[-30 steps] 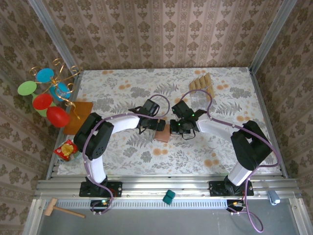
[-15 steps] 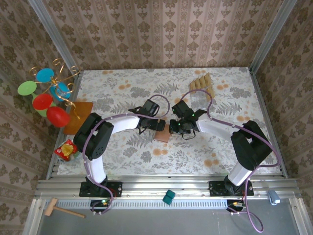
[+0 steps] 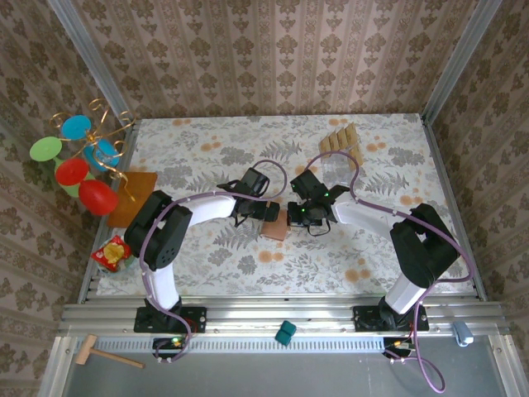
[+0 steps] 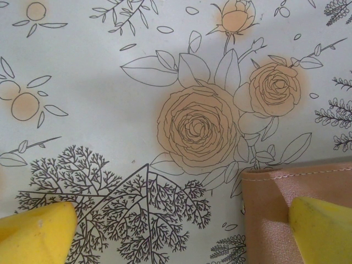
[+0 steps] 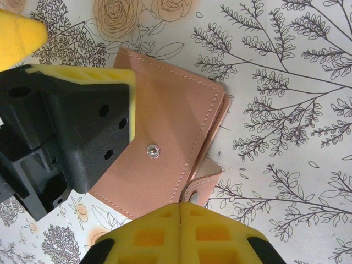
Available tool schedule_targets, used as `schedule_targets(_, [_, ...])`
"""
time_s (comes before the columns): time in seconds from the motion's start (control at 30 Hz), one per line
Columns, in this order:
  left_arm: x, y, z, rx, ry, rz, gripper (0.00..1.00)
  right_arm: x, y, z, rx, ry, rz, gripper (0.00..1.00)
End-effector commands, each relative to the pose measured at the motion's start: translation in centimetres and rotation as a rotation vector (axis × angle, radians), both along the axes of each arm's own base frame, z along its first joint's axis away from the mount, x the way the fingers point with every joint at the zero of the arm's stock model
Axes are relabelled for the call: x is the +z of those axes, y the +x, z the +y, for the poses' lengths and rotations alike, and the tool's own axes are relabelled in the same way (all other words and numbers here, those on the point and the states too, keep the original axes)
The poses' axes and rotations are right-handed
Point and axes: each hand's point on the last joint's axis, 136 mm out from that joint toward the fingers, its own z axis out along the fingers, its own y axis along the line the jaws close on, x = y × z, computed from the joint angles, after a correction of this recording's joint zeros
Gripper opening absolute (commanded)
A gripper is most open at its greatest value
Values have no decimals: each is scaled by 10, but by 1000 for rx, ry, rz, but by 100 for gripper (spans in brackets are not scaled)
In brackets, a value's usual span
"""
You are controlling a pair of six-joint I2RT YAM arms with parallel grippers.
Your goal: Put the credit cards into the card holder
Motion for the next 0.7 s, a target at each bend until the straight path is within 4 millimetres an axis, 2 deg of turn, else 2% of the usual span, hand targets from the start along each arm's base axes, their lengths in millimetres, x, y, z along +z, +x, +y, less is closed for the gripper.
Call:
schedule_targets(0.0, [-31,-32,24,-3,101,122,100,-6,-7,-2,-2,-8,23,0])
schedule_targets(0.33, [-32,-31,24,-7,102,122,100,11,4,26,-1,137,12,0])
schedule_targets(0.67, [-32,-31,23,-3,95,120,99,-3,15,39,-13,160,29,0])
